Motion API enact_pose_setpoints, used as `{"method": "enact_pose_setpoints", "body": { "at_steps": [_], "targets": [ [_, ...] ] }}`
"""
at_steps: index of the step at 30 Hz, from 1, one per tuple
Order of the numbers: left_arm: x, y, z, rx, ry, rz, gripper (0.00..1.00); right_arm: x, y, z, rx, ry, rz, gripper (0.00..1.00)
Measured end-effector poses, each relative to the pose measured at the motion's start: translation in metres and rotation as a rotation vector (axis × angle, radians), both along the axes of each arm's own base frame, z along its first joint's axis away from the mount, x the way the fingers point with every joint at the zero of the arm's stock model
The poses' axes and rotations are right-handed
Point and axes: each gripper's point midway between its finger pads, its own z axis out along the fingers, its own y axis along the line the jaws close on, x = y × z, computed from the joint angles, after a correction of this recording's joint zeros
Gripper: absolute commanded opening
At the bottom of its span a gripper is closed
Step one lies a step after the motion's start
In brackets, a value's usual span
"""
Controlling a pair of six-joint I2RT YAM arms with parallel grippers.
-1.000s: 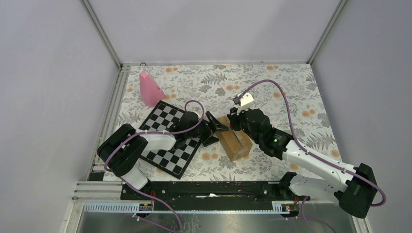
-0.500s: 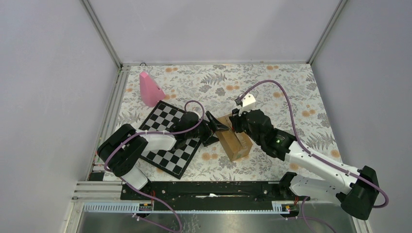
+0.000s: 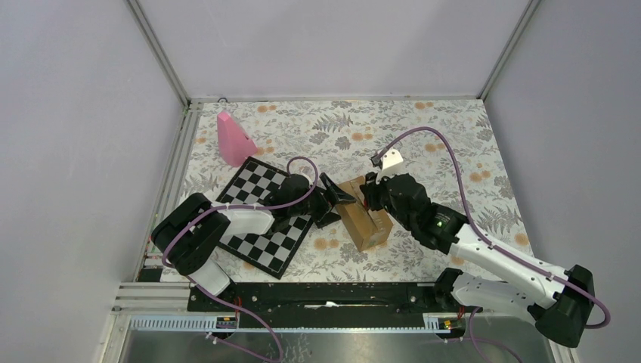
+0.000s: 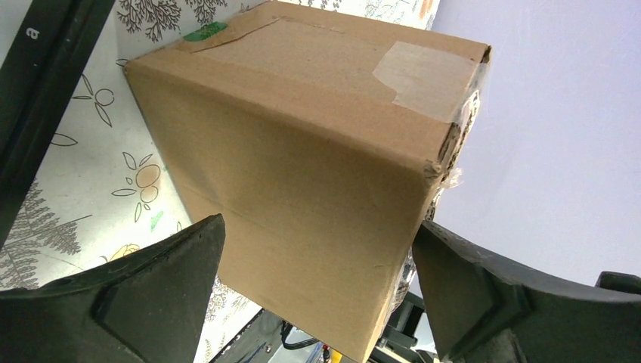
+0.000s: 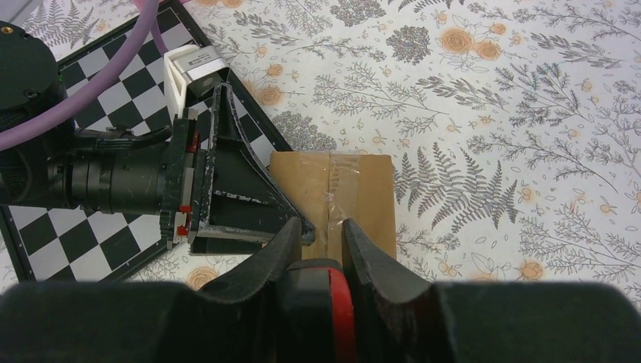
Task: Unpack the express box
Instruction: Cut the express box at the center of the board.
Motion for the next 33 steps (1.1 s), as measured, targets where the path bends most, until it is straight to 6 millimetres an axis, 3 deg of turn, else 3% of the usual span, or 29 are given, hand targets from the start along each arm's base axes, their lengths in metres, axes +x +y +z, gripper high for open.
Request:
{"method": "enact_pose_setpoints", "body": {
  "at_steps": [33],
  "targets": [
    [0.001,0.001,0.0,0.008,0.005,0.02,0.99,-0.022,-0.013,0.001,0.039,0.049,-0.012,0.0]
  ]
}}
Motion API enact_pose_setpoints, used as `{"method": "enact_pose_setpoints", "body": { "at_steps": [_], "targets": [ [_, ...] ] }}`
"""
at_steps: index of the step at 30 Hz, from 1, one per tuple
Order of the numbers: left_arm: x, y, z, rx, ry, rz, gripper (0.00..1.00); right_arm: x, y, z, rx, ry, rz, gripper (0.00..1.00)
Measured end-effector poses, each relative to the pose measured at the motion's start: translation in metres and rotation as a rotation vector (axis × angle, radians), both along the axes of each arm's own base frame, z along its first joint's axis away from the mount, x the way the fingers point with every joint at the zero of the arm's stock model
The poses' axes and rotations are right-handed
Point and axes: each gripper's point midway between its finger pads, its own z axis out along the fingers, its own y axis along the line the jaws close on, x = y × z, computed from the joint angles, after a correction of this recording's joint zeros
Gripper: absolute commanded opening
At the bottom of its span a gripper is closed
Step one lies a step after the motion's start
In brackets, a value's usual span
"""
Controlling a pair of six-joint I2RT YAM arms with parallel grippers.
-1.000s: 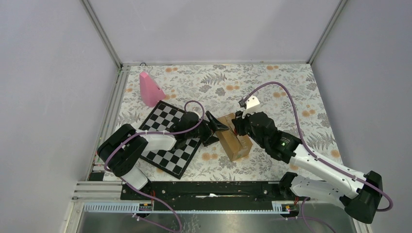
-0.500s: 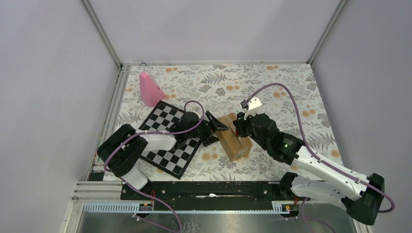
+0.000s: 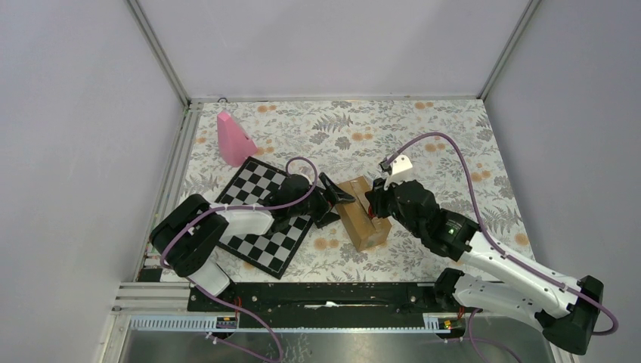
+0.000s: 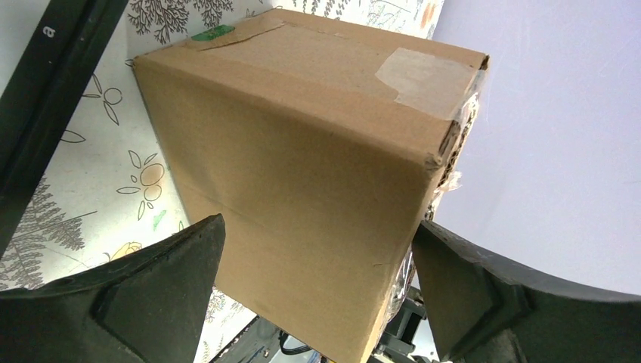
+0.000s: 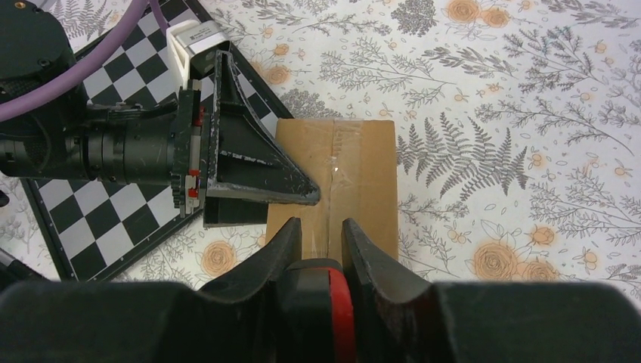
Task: Unpack the express box
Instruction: Cut the express box at the center of the board.
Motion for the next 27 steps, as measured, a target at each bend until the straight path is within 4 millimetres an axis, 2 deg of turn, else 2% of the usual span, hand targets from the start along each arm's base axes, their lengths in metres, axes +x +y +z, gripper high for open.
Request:
{"method": "enact_pose_setpoints", "body": {
  "at_steps": [18,27],
  "targets": [
    [0.0006,0.0002,0.0021,0.014,-0.003,0.021,0.99,-0.0108,-0.0066,0.0004,0.061,0.03,-0.022,0.0],
    [0.0009,-0.0011,0.005,0.047,-0.031,0.004,0.99,-0.0079,-0.0062,-0.0032,0.026,0.02,-0.026,0.0]
  ]
}}
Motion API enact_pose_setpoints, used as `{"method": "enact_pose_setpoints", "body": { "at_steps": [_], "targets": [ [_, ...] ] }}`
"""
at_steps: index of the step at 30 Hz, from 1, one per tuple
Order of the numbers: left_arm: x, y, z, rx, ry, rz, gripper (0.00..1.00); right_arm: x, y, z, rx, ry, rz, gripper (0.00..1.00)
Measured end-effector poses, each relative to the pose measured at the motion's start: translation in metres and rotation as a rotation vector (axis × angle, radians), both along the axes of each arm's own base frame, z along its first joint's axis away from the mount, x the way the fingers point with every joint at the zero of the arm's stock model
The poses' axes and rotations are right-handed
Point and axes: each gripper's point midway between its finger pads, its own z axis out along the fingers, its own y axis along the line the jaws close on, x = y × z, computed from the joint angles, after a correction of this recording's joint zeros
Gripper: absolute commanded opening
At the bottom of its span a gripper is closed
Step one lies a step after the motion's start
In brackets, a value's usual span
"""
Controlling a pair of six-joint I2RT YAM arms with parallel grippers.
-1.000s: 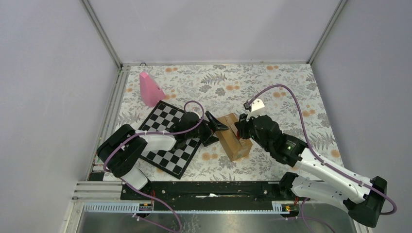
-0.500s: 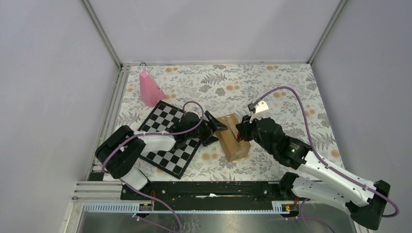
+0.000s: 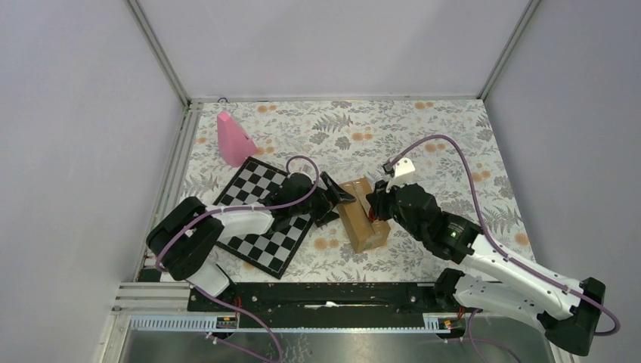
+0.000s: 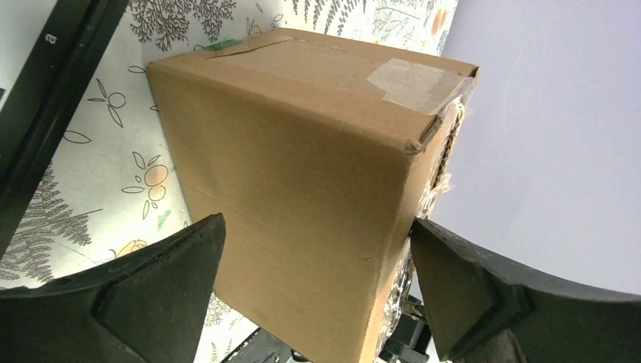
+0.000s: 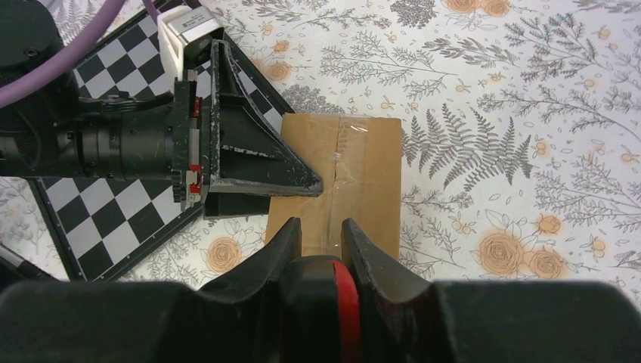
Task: Unpack the express box
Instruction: Cut the express box at the center of the board.
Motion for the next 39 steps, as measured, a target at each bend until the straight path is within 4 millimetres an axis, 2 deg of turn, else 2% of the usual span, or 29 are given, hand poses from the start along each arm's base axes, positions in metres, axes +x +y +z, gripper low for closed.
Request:
{"method": "enact_pose_setpoints", "body": {
  "at_steps": [11,20,28,35,39],
  "targets": [
    [0.001,0.003,0.003,0.015,-0.029,-0.002,0.99,0.029,0.022,-0.006,-0.103,-0.058,0.018,0.0],
    [0.012,0.009,0.006,0.006,-0.043,0.017,0.99,0.06,0.02,-0.009,-0.146,-0.069,-0.006,0.0],
    [0.009,0.006,0.011,-0.022,-0.042,-0.013,0.99,0.066,0.022,-0.007,-0.138,-0.082,0.008,0.0],
    [-0.009,-0.017,0.032,-0.113,-0.064,-0.084,0.98,0.066,0.023,-0.007,-0.124,-0.088,0.015,0.0],
    [-0.015,-0.022,0.031,-0.13,-0.053,-0.094,0.94,0.065,0.023,-0.006,-0.118,-0.092,0.015,0.0]
  ]
}}
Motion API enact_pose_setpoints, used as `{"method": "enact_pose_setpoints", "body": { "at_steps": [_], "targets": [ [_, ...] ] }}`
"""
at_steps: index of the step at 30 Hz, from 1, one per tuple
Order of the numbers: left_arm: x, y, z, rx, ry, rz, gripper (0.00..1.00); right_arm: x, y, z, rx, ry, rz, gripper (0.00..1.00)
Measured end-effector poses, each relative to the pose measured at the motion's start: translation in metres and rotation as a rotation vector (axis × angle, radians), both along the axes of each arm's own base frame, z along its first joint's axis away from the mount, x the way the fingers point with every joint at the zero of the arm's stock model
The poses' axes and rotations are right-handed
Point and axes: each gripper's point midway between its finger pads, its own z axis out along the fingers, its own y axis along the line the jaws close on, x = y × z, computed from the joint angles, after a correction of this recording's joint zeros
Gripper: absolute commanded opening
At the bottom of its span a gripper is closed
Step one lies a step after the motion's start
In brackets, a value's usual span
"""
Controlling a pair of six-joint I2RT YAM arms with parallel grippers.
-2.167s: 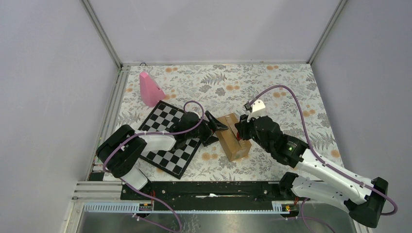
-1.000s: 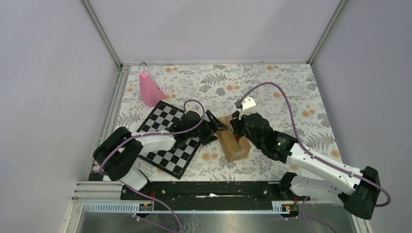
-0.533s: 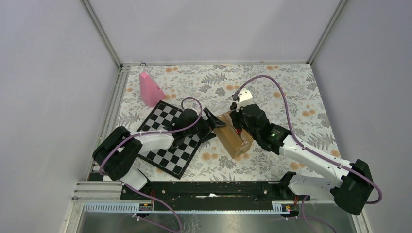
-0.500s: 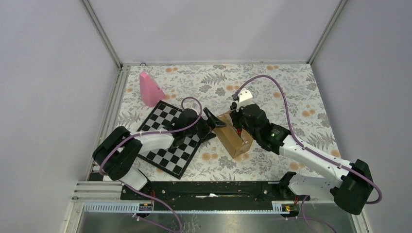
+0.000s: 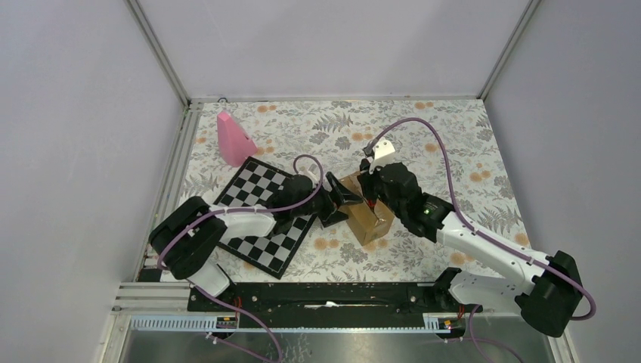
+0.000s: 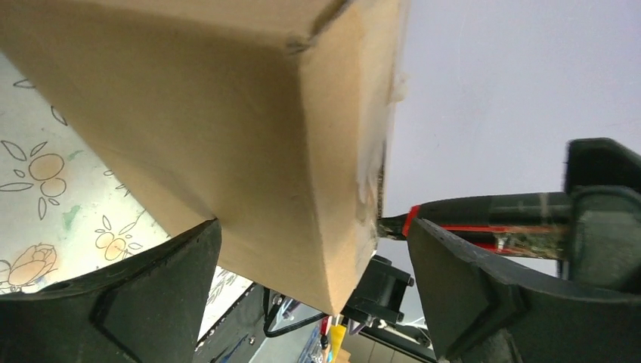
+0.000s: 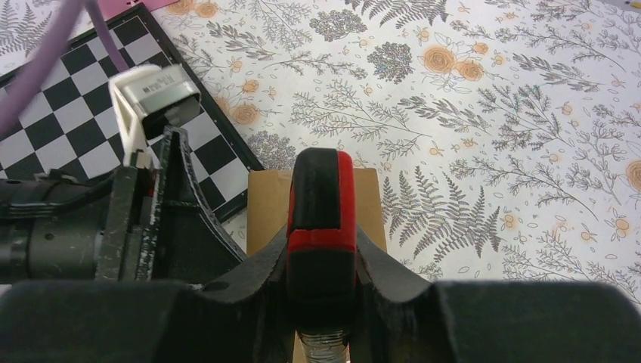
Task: Unpack the express box
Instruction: Cut the express box at the center of the board.
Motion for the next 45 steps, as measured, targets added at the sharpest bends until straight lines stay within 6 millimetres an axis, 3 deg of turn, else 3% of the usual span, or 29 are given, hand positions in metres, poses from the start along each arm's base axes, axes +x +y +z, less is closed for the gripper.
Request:
{"method": "enact_pose_setpoints", "body": {
  "at_steps": [7,11,25,38,41,45],
  "targets": [
    [-0.009,-0.008,-0.026,-0.001,0.065,-0.007,0.86,-0.003,-0.002,0.003,0.019,-0.001,0.0,0.0],
    [-0.011,-0.011,-0.026,-0.022,0.071,-0.002,0.81,-0.006,-0.005,0.003,0.029,0.007,-0.004,0.0],
    [-0.011,-0.004,-0.024,-0.001,0.082,0.105,0.8,-0.025,-0.017,0.009,0.128,0.031,-0.028,0.0],
    [0.007,-0.006,-0.022,0.051,0.121,0.221,0.75,-0.032,-0.02,0.01,0.132,0.024,-0.059,0.0],
    [0.01,-0.007,-0.02,0.054,0.125,0.238,0.79,-0.032,-0.021,0.01,0.131,0.021,-0.068,0.0],
    [0.016,-0.01,-0.018,0.068,0.113,0.245,0.92,-0.03,-0.022,0.009,0.119,0.016,-0.078,0.0]
  ]
}}
